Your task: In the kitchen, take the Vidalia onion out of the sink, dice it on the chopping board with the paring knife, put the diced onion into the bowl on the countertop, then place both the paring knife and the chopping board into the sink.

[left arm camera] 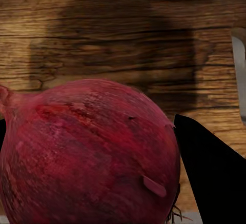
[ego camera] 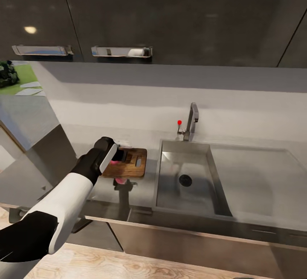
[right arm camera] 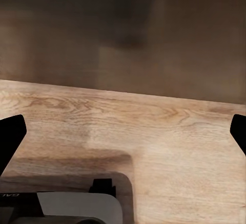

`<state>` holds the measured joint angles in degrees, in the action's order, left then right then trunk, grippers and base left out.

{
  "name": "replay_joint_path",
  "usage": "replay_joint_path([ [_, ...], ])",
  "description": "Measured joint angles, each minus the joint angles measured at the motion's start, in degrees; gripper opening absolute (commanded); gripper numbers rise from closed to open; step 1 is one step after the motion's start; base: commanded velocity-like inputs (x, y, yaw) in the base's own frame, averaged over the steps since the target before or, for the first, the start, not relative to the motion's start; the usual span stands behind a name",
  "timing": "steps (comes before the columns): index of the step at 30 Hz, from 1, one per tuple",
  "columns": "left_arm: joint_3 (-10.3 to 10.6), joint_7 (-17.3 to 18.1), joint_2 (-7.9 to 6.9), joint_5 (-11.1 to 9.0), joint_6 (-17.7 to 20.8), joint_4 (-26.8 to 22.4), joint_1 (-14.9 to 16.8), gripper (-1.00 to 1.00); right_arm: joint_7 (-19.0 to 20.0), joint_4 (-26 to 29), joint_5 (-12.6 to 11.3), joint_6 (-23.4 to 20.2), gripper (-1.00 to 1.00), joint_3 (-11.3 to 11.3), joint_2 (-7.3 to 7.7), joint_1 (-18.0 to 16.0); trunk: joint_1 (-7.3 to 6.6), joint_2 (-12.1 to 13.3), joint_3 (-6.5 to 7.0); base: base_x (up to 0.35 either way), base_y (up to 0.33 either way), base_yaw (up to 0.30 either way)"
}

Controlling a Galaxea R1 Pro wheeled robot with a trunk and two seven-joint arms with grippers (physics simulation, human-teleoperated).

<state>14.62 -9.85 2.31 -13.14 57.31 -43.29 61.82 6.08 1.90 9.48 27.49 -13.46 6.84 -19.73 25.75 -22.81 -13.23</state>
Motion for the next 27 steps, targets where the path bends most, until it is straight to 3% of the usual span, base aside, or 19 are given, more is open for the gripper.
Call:
replay_joint_path([
  [27, 0.0, 0.1, 0.00, 0.0, -0.1, 1.2, 0.0, -1.00, 0.0, 0.0, 0.0, 0.0, 1.00, 0.0, 0.00, 0.0, 0.00, 0.0, -0.29, 0.029, 0.000, 0.000],
])
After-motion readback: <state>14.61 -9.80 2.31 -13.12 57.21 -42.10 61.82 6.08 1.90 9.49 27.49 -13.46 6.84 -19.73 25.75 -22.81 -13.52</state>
